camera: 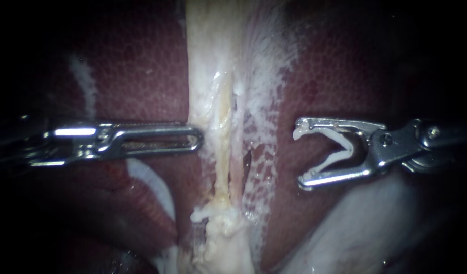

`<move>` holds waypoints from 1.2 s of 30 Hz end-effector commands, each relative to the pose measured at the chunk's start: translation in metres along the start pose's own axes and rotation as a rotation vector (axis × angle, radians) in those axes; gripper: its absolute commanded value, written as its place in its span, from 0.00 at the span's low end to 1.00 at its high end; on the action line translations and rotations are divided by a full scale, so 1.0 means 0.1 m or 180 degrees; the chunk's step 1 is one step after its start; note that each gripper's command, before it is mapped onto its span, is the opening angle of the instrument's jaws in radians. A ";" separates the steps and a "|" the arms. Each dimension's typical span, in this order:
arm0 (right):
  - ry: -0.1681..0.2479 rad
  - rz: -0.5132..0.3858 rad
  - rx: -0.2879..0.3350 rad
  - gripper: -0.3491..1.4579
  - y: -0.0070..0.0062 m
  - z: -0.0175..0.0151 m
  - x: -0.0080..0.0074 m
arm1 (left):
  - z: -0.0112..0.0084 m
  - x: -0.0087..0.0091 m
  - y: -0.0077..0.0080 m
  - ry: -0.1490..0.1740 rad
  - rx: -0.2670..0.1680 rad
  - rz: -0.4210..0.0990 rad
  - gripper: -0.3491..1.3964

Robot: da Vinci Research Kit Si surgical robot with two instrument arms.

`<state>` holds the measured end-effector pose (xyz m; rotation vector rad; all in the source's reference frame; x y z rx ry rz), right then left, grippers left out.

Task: Clipping second clip left tube

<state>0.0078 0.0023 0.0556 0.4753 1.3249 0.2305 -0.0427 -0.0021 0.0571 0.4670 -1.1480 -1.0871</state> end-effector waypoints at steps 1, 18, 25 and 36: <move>-0.0001 0.0002 0.0000 0.52 0.000 0.000 0.000 | 0.000 0.000 0.000 0.0000 0.0000 0.0000 0.00; -0.0126 0.1001 0.0050 0.51 -0.007 0.026 -0.012 | -0.041 -0.040 -0.008 -0.0019 0.0011 -0.0077 0.00; -0.0225 0.1214 0.0131 0.50 -0.004 0.062 -0.022 | -0.046 -0.043 -0.020 -0.0040 0.0007 -0.0085 0.00; -0.0322 0.1308 0.0238 0.50 -0.002 0.118 -0.053 | -0.051 -0.044 -0.028 -0.0049 0.0008 -0.0088 0.00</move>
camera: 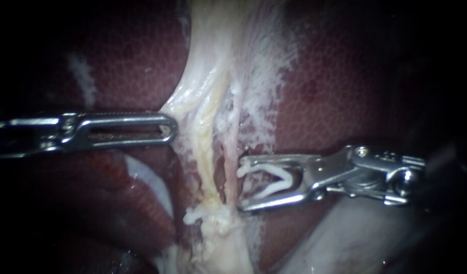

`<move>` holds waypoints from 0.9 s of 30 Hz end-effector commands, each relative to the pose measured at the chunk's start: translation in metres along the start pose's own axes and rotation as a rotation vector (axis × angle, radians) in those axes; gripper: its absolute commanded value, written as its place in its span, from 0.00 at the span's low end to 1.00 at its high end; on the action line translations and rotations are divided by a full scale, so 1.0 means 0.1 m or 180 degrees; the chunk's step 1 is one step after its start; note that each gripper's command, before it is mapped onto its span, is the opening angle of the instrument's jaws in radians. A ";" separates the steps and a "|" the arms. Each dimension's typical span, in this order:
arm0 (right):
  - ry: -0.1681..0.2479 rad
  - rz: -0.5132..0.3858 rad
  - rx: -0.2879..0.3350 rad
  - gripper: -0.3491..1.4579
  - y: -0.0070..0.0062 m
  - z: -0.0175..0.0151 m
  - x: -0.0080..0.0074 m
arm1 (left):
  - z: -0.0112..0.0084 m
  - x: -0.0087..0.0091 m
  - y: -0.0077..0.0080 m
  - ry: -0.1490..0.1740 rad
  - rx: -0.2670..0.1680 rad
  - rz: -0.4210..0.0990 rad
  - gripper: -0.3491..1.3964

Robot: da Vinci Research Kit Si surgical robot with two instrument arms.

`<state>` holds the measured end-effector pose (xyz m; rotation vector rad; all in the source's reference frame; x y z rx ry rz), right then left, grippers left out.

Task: Clipping second clip left tube

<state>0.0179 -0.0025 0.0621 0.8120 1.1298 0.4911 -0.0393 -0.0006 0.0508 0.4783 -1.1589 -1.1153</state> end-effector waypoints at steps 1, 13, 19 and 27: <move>0.0000 -0.0005 0.0008 0.50 0.001 0.003 -0.002 | 0.000 0.000 -0.001 -0.0001 0.0001 0.0000 0.00; -0.0029 -0.0007 0.0064 0.49 0.014 0.024 -0.012 | -0.003 0.000 -0.005 -0.0010 0.0003 -0.0001 0.00; -0.0065 -0.0044 0.0110 0.48 0.016 0.034 -0.016 | -0.004 -0.001 -0.009 -0.0015 -0.0008 -0.0021 0.00; -0.0076 -0.0057 0.0137 0.48 0.018 0.048 -0.019 | -0.004 -0.001 -0.009 -0.0016 -0.0009 -0.0021 0.00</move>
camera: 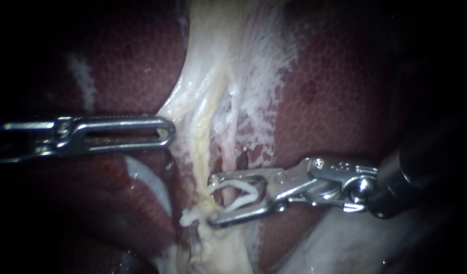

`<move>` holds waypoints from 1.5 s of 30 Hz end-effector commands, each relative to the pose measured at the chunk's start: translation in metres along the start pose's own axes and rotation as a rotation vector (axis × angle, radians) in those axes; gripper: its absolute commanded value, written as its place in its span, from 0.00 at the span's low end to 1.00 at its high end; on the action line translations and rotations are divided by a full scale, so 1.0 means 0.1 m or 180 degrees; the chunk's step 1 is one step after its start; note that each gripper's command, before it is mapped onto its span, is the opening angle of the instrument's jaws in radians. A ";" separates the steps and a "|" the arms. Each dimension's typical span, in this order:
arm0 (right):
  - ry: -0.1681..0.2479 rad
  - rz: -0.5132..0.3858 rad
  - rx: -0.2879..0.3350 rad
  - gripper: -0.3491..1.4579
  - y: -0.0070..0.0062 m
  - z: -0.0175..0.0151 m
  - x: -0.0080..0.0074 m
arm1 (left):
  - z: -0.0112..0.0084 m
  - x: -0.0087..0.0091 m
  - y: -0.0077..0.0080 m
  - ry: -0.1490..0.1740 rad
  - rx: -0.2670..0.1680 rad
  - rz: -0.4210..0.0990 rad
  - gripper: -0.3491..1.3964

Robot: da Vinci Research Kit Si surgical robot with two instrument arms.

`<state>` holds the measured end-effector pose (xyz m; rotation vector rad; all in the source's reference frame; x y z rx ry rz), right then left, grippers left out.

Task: Clipping second clip left tube

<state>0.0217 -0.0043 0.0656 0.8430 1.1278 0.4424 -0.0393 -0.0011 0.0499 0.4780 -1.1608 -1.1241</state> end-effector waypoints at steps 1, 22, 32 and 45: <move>0.0001 -0.0002 -0.0002 0.48 0.001 0.002 0.000 | 0.000 0.000 0.000 0.0000 -0.0001 0.0000 0.00; -0.0013 -0.0062 0.0022 0.50 0.010 0.030 -0.002 | -0.001 0.000 -0.005 0.0002 0.0006 0.0000 0.00; 0.0031 -0.0100 0.0060 0.50 0.009 0.044 -0.002 | -0.001 0.000 -0.005 0.0002 0.0005 0.0000 0.00; 0.0068 -0.0133 0.0214 0.49 -0.005 0.047 0.004 | 0.000 0.000 -0.001 0.0004 0.0010 0.0001 0.00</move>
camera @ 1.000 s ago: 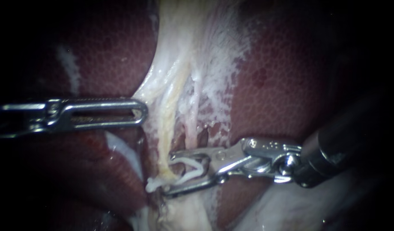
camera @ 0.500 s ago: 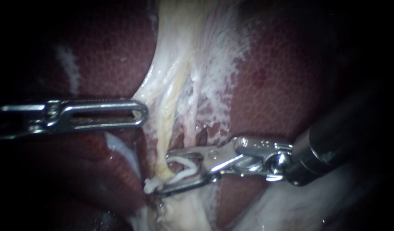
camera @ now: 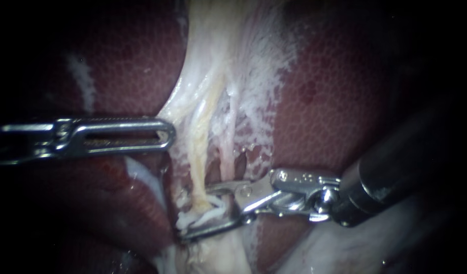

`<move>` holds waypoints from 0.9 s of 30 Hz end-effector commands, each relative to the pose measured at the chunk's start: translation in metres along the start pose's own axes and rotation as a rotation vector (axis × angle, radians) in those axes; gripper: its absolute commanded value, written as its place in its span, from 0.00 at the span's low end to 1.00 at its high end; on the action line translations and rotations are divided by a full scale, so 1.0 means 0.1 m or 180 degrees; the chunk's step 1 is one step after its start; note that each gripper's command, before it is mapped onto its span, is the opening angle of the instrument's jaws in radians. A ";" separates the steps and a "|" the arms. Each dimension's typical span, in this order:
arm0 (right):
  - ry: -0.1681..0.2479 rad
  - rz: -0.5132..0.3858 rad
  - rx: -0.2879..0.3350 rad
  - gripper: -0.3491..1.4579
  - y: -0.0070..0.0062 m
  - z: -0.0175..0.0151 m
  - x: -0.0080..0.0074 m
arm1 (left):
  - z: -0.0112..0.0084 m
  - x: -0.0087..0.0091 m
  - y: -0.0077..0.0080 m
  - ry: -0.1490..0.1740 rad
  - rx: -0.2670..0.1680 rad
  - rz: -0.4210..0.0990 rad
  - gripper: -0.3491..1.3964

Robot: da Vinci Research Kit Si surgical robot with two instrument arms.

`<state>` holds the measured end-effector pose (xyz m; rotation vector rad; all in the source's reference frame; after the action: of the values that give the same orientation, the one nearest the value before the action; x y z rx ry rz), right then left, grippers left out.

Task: Clipping second clip left tube

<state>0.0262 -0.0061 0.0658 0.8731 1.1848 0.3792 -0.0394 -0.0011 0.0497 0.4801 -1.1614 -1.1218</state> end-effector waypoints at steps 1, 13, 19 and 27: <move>0.0009 0.0024 0.0000 0.49 0.000 0.000 0.001 | 0.001 0.001 0.001 0.0001 0.0002 -0.0001 0.00; 0.0067 0.0031 0.0030 0.46 0.001 0.000 0.011 | 0.001 0.001 0.003 0.0001 0.0003 0.0000 0.00; 0.0065 0.0027 0.0029 0.45 0.008 0.003 0.008 | 0.002 0.002 0.002 0.0000 0.0001 0.0000 0.00; 0.0079 0.0055 -0.0071 0.18 0.011 0.006 0.005 | 0.002 0.002 0.001 -0.0001 -0.0001 0.0001 0.00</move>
<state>0.0271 -0.0054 0.0664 0.8543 1.1908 0.4218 -0.0395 -0.0012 0.0500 0.4804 -1.1616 -1.1215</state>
